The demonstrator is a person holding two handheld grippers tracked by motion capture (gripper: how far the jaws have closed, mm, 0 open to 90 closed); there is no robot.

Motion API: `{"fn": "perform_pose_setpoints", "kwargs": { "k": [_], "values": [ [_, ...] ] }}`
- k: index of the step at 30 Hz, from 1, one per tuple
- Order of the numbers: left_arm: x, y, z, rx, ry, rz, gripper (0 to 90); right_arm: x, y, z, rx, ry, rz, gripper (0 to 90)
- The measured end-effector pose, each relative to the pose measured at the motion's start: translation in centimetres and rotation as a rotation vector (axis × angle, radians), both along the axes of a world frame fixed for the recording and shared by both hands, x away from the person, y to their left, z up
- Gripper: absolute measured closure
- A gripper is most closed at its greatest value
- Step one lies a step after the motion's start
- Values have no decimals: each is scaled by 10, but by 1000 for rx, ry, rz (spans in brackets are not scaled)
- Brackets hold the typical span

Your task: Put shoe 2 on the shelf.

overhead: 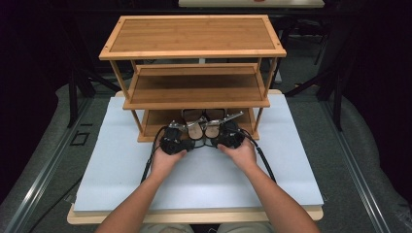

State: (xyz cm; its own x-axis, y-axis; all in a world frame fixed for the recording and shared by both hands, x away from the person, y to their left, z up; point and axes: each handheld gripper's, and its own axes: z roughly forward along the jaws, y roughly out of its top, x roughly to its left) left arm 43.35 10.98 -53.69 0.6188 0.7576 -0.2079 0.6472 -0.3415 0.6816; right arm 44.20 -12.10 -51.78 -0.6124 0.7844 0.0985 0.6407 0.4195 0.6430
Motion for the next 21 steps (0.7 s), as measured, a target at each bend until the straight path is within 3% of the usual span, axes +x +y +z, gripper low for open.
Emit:
{"fn": "perform_pose_setpoints", "kwargs": {
  "k": [21],
  "values": [
    [-3, 3, 3, 2, -6, -5, 668, -1, 0, -1, 5, -2, 14, 490]
  ]
}}
